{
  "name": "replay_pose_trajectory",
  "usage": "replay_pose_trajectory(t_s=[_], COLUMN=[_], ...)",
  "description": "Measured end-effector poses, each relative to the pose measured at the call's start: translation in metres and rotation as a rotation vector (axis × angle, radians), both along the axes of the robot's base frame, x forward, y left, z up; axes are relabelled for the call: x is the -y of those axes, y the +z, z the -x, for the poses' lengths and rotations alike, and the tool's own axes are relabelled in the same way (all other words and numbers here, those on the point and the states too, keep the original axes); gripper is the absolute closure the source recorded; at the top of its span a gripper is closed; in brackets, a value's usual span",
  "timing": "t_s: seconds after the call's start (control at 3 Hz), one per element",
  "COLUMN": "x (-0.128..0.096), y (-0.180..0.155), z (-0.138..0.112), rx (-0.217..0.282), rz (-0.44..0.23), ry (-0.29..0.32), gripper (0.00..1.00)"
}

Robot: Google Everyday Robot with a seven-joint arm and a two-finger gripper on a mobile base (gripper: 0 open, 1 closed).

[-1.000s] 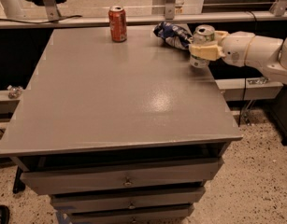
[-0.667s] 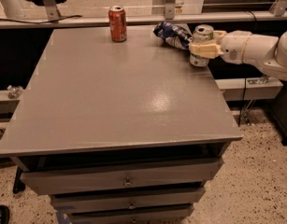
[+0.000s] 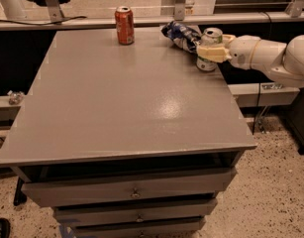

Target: Move 7up can near blue chip bag

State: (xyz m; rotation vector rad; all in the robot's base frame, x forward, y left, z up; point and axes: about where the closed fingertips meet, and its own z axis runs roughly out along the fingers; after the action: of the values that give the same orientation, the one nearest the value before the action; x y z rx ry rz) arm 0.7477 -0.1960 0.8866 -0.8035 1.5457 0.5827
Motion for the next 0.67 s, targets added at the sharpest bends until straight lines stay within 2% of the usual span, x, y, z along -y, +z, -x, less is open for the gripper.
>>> replay_pose_trajectory(t_s=[0.33, 0.67], x=[-0.0033, -0.0033], y=[-0.0005, 0.0008], z=[-0.0015, -0.0015], rx=[0.002, 0.002], rz=[-0.005, -0.005], ry=[0.006, 0.006], gripper=[0.82, 0.59])
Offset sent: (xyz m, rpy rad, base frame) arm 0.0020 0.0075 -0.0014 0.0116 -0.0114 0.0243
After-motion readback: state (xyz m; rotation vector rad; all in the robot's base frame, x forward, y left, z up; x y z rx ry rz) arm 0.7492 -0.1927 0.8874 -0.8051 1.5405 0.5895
